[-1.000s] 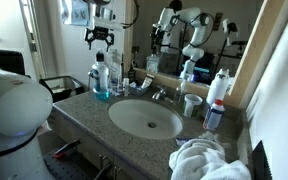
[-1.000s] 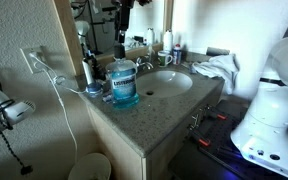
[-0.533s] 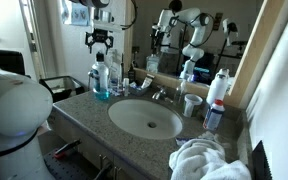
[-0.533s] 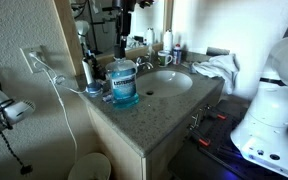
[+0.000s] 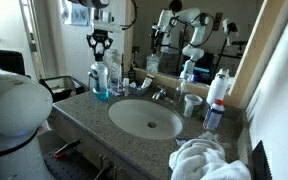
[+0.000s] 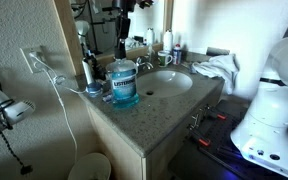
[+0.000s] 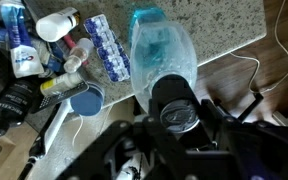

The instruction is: Pick up the black lid off the mouth washer and put it on the countertop.

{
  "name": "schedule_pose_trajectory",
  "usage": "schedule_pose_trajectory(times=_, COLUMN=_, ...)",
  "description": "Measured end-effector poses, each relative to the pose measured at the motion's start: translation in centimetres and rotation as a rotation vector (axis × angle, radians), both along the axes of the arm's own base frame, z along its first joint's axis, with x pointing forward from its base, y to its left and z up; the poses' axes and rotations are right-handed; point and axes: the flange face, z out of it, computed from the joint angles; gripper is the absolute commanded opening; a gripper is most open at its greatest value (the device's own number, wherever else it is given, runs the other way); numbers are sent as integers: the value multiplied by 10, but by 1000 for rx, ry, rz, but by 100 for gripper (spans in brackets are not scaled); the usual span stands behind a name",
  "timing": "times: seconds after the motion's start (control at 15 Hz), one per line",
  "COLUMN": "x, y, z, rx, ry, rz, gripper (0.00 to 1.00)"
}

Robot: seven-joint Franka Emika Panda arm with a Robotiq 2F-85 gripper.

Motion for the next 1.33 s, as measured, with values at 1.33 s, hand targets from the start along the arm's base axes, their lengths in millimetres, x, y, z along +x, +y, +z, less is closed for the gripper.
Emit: schedule_pose_trajectory(times=1.33, x=31, y=-35, z=67, rx=82, ry=-159, rz=-129, gripper=20)
